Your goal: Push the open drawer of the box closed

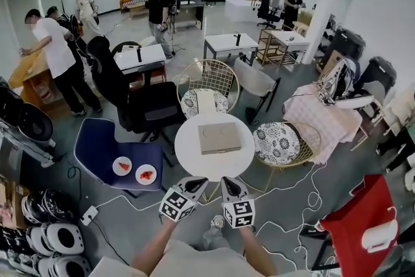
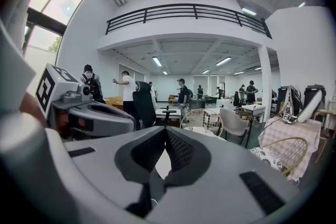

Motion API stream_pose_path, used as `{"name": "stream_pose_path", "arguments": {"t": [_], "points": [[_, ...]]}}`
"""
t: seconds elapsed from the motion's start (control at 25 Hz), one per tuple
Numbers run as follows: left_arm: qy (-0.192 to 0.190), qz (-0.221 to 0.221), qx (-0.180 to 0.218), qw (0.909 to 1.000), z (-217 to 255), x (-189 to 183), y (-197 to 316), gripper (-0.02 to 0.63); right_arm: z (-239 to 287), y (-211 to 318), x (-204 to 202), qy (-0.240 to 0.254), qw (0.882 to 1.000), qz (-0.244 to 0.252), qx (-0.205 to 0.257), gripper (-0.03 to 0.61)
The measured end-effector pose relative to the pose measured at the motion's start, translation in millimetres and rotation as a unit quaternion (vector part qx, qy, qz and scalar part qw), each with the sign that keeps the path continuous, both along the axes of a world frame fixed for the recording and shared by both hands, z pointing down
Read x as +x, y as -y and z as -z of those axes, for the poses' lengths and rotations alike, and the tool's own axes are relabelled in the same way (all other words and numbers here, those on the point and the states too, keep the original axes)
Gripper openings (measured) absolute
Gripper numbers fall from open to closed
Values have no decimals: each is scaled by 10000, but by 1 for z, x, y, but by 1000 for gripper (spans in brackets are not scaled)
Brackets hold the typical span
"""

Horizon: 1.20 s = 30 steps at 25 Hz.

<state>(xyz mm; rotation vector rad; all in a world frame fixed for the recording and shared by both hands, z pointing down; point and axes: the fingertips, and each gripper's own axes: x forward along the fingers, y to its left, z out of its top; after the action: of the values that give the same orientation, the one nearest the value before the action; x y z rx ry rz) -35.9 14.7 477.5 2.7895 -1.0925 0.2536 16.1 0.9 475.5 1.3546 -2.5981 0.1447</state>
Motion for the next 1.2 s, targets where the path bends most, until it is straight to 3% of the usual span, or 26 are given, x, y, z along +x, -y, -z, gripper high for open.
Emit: {"name": "stream_pose_path", "arguments": {"t": [0.52,0.8,1.2], "points": [[-172,19,-215,9996,-5,32,-92,12,-3,-95,34,14,9999,-42,-95,15],[-194,304,-83,9993,7,59,-100,12,14,-99,60,-37,9999,98,105,15],[-117,494,-205,9985,-2,76,-106,11,11,-104,85,-74,9998,158,47,15]]}}
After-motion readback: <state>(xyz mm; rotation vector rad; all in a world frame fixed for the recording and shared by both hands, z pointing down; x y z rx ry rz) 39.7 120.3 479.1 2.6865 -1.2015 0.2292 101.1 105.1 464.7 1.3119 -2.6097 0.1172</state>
